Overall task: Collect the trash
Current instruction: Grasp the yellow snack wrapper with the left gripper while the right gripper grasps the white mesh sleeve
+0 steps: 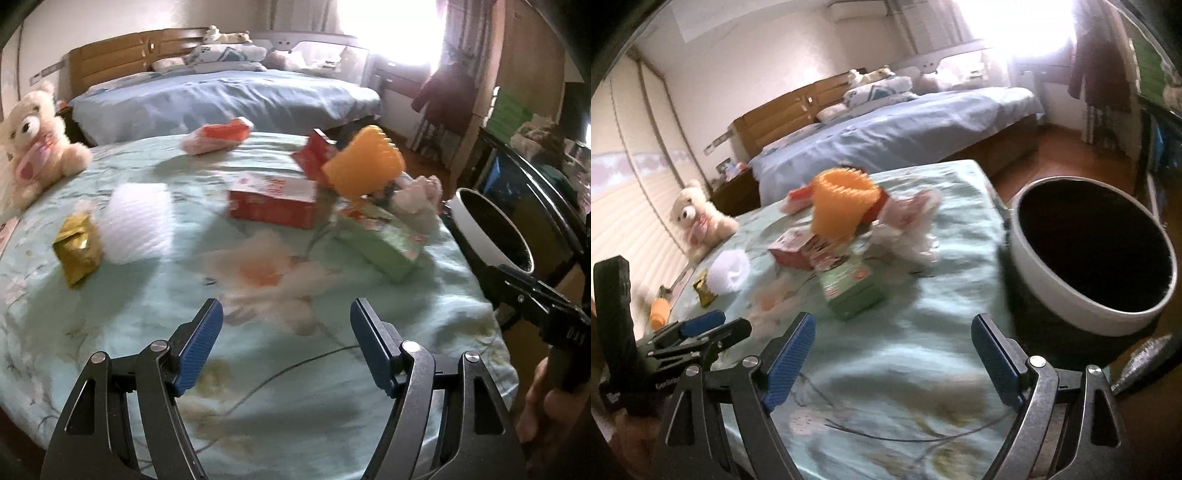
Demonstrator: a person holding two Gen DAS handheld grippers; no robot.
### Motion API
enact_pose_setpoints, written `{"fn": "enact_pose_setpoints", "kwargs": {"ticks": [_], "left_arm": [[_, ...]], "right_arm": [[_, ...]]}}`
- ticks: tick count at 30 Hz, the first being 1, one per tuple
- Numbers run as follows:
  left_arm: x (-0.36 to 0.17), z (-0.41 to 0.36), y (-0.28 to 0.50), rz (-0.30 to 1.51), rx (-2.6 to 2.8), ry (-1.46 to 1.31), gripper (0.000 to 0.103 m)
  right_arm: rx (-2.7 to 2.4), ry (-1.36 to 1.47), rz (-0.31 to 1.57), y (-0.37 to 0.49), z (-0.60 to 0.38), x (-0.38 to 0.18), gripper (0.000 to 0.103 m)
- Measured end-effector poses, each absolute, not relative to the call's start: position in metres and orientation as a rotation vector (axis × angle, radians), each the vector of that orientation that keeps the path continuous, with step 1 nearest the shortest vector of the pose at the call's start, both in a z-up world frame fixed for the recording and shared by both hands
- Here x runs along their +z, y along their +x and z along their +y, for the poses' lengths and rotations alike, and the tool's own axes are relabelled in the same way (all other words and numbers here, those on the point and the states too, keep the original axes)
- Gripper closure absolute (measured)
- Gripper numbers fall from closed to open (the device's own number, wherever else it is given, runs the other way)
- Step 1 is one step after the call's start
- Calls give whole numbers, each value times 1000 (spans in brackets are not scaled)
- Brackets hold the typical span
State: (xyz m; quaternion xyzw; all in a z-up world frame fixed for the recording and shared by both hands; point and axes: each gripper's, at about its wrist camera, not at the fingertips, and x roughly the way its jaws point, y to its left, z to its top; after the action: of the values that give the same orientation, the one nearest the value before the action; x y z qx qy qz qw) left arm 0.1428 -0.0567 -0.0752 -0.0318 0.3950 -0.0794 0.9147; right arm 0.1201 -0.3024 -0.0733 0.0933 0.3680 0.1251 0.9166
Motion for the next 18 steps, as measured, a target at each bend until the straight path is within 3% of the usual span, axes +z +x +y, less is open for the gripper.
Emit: {"fn": "enact_pose_setpoints", "kwargs": {"ticks": [18], "left_arm": [[-81, 32, 147, 820, 28, -164, 28]], "right_arm": [[378, 96, 818, 142, -233, -84, 15]]}}
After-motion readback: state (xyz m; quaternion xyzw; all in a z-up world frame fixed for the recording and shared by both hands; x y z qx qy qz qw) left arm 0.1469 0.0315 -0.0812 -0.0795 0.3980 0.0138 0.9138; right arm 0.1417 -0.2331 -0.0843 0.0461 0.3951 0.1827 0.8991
